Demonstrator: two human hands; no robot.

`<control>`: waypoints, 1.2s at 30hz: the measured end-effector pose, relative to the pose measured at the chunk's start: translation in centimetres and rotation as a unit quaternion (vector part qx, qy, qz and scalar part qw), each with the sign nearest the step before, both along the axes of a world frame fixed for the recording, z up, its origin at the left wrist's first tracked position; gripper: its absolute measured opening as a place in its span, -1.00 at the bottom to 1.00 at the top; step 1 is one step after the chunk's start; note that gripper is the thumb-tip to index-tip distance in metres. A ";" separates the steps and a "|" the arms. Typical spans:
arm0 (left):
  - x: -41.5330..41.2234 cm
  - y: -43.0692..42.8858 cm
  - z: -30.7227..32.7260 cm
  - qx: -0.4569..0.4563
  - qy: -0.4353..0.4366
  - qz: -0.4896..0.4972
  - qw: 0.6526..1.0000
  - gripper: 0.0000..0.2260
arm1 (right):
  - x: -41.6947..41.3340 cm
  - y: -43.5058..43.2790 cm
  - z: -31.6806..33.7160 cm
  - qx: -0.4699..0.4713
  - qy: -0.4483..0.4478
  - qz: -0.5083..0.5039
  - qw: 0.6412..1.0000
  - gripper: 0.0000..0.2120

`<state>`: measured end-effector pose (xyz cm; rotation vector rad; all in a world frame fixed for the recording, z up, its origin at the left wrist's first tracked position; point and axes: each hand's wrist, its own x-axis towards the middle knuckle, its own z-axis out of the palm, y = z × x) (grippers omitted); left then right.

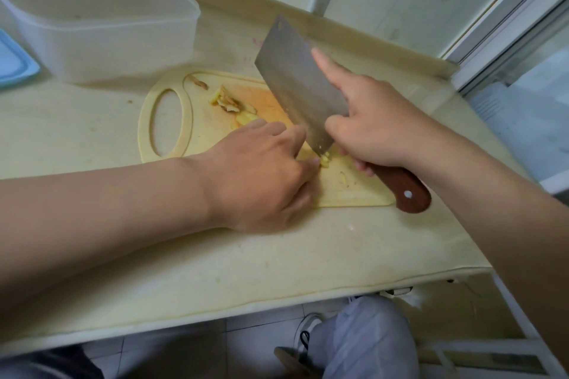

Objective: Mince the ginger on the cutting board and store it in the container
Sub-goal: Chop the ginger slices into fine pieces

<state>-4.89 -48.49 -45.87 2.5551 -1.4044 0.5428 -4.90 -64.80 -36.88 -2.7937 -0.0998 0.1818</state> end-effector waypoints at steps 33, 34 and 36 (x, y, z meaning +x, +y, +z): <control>-0.1 0.1 0.2 -0.001 -0.028 0.018 0.999 -0.38 | -5.9 -2.0 -2.1 0.035 -0.103 -0.045 0.993 -0.09; -0.1 0.1 0.2 -0.003 -0.023 0.018 1.000 -0.38 | -5.8 -2.0 -1.9 0.032 -0.094 -0.043 0.994 -0.09; 0.0 0.1 0.1 -0.002 -0.017 0.016 1.000 -0.40 | -5.4 -2.0 -1.5 0.019 -0.081 -0.031 0.996 -0.09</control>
